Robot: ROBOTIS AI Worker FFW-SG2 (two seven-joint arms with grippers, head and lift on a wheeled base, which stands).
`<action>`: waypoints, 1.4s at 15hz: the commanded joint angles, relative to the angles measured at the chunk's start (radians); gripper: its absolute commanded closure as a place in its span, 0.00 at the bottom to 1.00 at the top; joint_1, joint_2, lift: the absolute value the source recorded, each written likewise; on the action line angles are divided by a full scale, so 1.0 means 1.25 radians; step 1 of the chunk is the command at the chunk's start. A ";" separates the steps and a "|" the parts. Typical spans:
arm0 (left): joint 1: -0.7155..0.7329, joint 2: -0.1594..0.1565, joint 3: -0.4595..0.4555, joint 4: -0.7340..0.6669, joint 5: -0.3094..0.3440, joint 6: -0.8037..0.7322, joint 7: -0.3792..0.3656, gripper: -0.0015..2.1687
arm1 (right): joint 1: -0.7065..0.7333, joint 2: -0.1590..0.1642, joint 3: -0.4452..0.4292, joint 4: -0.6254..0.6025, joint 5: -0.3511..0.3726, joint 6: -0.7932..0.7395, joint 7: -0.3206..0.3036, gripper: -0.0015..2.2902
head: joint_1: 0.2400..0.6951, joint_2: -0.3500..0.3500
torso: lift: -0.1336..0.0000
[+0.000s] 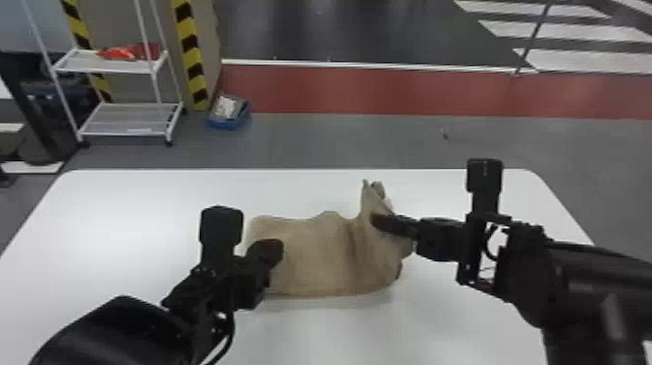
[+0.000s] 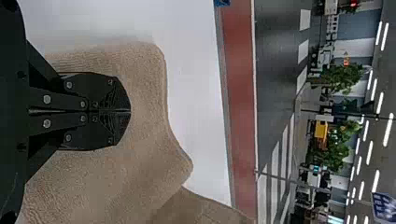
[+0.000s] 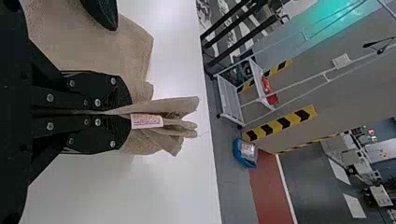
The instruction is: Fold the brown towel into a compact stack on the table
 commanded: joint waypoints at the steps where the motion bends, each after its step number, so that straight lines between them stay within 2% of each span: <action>1: 0.023 0.008 0.028 -0.067 0.003 0.008 0.003 0.85 | -0.003 0.001 -0.002 -0.005 -0.002 0.003 -0.003 0.49 | 1.00 0.40 | 0.07; 4: 0.043 0.032 0.072 -0.099 0.008 0.035 -0.003 0.85 | -0.012 0.001 -0.022 -0.018 -0.003 0.008 -0.014 0.49 | 1.00 0.43 | 0.07; 6: 0.043 0.030 0.083 -0.072 0.014 0.035 -0.019 0.85 | -0.042 0.001 -0.035 -0.017 0.007 0.030 -0.015 0.49 | 1.00 0.44 | 0.07; 8: 0.038 0.022 0.082 -0.025 0.012 0.035 -0.061 0.85 | -0.068 0.001 -0.037 -0.009 0.008 0.065 -0.015 0.49 | 1.00 0.44 | 0.07; 11: 0.015 0.017 0.069 0.029 0.005 0.037 -0.071 0.85 | -0.068 0.001 0.021 -0.016 0.018 0.067 -0.016 0.49 | 1.00 0.43 | 0.07; 16: 0.010 0.012 0.051 0.033 -0.001 0.047 -0.071 0.85 | -0.063 0.001 0.111 -0.023 0.017 0.069 -0.029 0.49 | 1.00 0.51 | 0.07; 21: -0.001 -0.003 0.023 0.047 -0.008 0.047 -0.072 0.85 | -0.052 0.001 0.146 -0.007 0.019 0.062 -0.042 0.49 | 1.00 0.53 | 0.07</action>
